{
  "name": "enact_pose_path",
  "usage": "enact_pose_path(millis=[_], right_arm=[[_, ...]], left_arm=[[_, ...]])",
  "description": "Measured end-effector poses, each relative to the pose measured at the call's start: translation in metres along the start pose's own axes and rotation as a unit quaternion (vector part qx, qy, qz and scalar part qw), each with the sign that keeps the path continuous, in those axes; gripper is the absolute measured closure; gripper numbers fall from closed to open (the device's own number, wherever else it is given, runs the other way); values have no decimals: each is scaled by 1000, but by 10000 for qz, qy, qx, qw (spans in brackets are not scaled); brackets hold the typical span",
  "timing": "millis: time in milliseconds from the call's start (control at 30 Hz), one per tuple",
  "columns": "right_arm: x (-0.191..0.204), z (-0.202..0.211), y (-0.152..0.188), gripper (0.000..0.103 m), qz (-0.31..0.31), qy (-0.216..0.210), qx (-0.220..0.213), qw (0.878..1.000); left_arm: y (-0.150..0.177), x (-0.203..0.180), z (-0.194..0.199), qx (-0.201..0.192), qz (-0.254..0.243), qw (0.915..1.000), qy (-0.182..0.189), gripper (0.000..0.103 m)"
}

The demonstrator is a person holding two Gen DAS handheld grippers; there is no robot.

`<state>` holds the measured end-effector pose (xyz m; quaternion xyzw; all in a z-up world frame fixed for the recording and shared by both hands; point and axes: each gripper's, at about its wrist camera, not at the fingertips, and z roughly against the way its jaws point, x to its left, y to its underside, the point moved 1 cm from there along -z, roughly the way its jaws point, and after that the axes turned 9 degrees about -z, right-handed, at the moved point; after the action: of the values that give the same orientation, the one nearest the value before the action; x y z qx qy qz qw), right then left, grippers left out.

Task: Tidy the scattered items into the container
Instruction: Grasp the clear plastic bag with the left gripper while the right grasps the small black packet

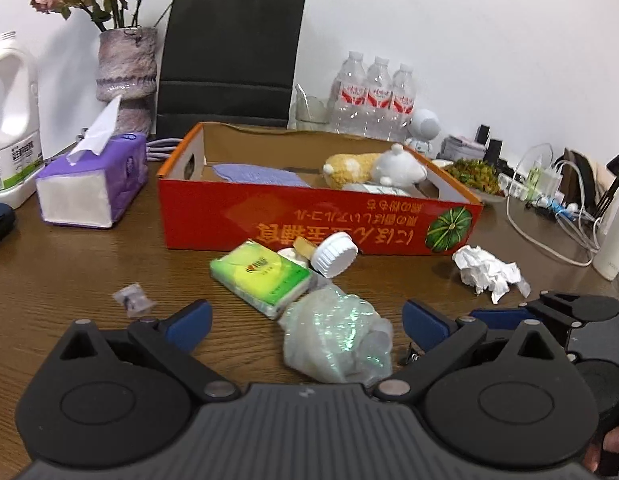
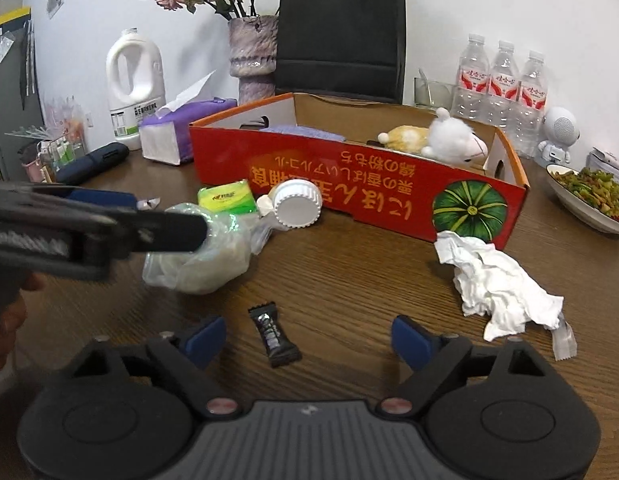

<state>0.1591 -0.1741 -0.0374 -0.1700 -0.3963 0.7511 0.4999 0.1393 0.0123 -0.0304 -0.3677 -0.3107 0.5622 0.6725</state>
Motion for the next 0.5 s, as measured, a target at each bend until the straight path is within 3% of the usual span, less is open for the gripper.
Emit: enact_pose_path(millis=[200,300,367,433,500], right_arm=[[0,-4,-1,23,-72,2,17,10000],[3,-4,0,36,-14,33,-46,10000],[5,-2,0,60,-23,2,-91,10000],[5,0,1,74,-32,27,-113,9999],[4,3,3,86,-45,15,-121,9999]], left_arm=[[4,-11,-13,183,-106,9997,-138,0],[5,-14,-18,250,-141,9991,-325,2],[6,-14,-21,316,-71,9989,-330,16],[8,-14,-23,388,-14,9989,-278,51],[12,-14,-22,370,5,9991,-187,55]])
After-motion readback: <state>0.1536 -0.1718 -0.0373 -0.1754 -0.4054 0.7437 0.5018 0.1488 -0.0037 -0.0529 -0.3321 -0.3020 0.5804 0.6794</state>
